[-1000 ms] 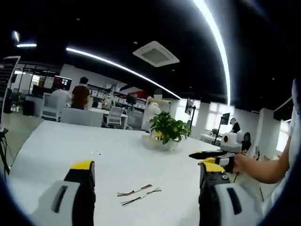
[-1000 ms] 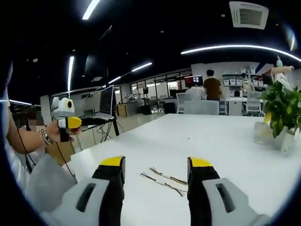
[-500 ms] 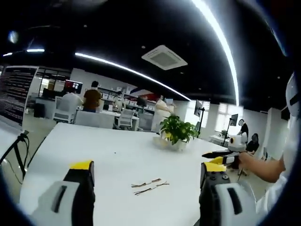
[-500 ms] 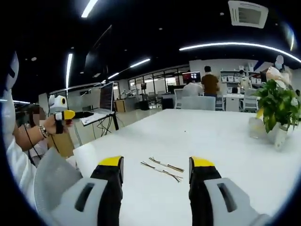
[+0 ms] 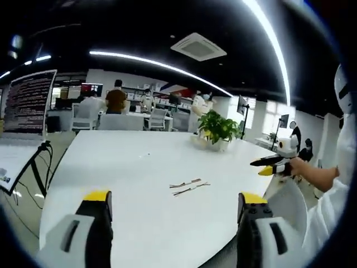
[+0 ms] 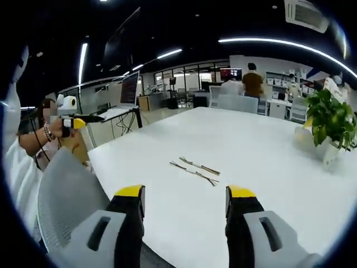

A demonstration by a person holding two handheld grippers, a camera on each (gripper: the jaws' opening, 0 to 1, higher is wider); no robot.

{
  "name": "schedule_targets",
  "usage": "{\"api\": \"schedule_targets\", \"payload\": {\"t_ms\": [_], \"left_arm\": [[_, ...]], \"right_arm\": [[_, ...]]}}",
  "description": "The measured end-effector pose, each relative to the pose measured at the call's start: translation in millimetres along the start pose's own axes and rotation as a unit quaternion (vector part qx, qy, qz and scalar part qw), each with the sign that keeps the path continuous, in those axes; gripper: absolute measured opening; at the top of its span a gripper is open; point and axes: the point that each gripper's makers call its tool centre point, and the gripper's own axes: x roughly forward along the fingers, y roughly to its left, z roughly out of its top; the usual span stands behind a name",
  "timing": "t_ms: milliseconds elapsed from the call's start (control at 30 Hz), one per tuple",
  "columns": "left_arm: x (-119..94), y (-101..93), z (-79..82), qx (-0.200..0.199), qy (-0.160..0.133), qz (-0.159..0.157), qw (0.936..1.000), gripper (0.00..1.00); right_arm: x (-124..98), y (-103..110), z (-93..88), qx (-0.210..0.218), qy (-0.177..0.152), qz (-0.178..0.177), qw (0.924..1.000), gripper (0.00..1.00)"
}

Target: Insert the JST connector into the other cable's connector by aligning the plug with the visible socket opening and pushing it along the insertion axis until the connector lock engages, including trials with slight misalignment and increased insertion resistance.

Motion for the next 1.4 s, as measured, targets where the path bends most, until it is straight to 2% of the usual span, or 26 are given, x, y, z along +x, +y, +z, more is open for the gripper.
{"api": "schedule_targets", "payload": {"t_ms": [100,200,267,367,633,733,833,967,1400], "left_arm": [[1.1,-1.7,-9.4,0.000,0.005,0.001,1.0000,0.91],[2.8,-3.7,-18.0,-0.023,0.010,-0.002,0.9997,0.91],[4.0,-3.8,-25.1,-0.030,0.020,0.000,0.9994,0.91],[4.3,-4.3,-26.7,-0.046,0.012,0.003,0.9989,0.90],[8.3,0.7,-42.5,-0.079,0.021,0.009,0.9966,0.90],[11.1,1.8,-53.6,-0.097,0.029,0.008,0.9948,0.90],[12.2,3.2,-70.1,-0.086,0.060,0.012,0.9944,0.90],[13.8,0.6,-85.0,-0.076,0.087,0.007,0.9933,0.90],[14.2,-0.2,-85.2,-0.089,0.081,0.004,0.9928,0.91]], "right_arm": [[0.5,0.0,-9.4,0.007,0.013,0.002,0.9999,0.57],[1.2,-2.9,-18.5,0.007,0.024,-0.002,0.9997,0.57],[2.6,-4.5,-26.4,0.027,0.030,-0.002,0.9992,0.56],[6.5,-4.4,-39.3,0.051,0.042,-0.001,0.9978,0.56],[13.8,-3.1,-63.4,0.063,0.079,-0.003,0.9949,0.55],[16.7,-1.4,-72.3,0.059,0.089,-0.004,0.9942,0.55],[17.9,2.5,-76.4,0.069,0.093,0.002,0.9933,0.55],[16.8,2.3,-78.5,0.071,0.097,0.000,0.9927,0.55],[14.9,2.8,-79.6,0.071,0.100,-0.001,0.9925,0.54]]}}
